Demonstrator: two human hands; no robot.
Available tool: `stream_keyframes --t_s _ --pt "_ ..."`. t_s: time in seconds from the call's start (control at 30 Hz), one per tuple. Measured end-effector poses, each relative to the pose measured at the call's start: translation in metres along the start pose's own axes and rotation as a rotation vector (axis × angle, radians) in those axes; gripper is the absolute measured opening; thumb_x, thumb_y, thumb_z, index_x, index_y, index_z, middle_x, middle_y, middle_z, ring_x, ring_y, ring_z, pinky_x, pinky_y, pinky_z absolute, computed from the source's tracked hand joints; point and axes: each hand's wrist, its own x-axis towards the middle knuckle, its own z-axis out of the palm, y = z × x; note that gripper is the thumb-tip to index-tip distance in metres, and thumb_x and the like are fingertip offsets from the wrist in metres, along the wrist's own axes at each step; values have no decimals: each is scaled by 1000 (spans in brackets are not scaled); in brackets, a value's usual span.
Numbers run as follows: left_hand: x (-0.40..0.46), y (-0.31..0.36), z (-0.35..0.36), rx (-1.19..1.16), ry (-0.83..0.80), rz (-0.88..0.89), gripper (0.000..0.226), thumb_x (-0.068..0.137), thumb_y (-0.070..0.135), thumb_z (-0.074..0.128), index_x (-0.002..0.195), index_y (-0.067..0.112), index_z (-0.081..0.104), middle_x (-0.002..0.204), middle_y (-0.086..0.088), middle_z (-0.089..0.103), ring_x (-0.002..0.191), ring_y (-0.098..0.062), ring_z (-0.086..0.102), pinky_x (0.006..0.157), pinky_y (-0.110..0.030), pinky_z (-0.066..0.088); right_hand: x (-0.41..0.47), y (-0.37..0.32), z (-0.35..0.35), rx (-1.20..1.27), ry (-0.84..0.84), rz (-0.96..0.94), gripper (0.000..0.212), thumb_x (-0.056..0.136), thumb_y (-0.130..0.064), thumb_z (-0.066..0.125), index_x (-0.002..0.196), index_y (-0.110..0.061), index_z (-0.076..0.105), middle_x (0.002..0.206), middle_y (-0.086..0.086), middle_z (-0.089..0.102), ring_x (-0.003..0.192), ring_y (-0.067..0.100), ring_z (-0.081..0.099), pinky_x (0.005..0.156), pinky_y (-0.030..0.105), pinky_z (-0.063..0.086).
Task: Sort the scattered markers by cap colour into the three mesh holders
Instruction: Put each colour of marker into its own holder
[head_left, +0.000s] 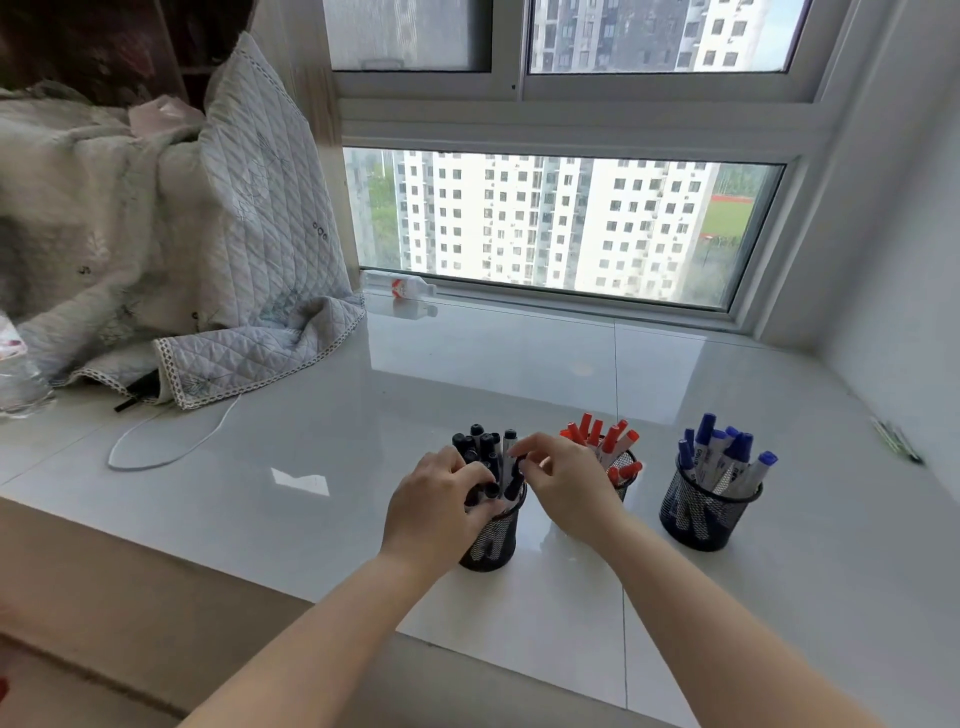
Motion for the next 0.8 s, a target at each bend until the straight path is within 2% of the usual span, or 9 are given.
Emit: stream_keyframes --t_s 0.07,0.13,0.23,0.37,0.47,0.57,0.7,0.8 --pt "1 -1 -7 -132 60 -14 22 76 44 68 91 28 66 72 15 39 74 -8 46 62 -21 33 4 -6 -2 -40 -22 -49 20 90 -18 51 101 -27 65 87 -13 55 75 6 53 65 20 39" --pt "2 -4 -16 -272 142 -28 17 75 35 73 84 23 66 64 13 42 59 -5 44 56 -14 32 10 -11 -4 -62 -33 -67 21 90 -19 51 104 -27 64 90 -13 54 79 8 54 69 23 43" --pt "5 -12 -34 -506 264 -126 12 78 28 70 77 20 61 52 10 41 48 -6 40 48 -11 30 19 -14 -6 -78 -52 -63 20 92 -20 50 107 -27 62 93 -12 56 81 9 56 72 24 47" --pt "12 -26 -51 -709 410 -285 15 86 28 60 74 25 53 57 6 45 49 -4 39 50 -13 34 29 -16 -4 -95 -60 -51 22 92 -17 48 108 -28 60 98 -10 58 83 10 57 74 26 49" --pt "17 -37 -58 -786 526 -395 17 91 29 53 76 23 50 60 3 47 51 -6 41 55 -23 37 37 -16 -1 -165 -45 -63 25 92 -16 48 110 -28 60 109 -8 55 101 13 52 88 30 45" --pt "22 -46 -59 -859 616 -505 20 95 28 48 76 20 47 57 2 46 46 -4 41 55 -26 36 46 -19 2 -258 -82 -101 27 93 -18 49 116 -28 58 121 -8 52 117 14 40 97 32 37" --pt "21 -53 -55 -1004 644 -672 19 94 25 45 77 17 45 58 1 49 41 -1 44 53 -25 37 57 -23 5 -352 -226 -98 32 95 -15 45 123 -25 55 123 -7 57 120 16 41 97 31 38" --pt "19 -57 -53 -1178 588 -791 13 94 21 45 82 18 48 67 -1 55 55 -6 54 56 -22 44 61 -24 6 -341 -297 -41 33 96 -12 38 121 -23 57 123 -1 59 113 19 50 93 33 44"
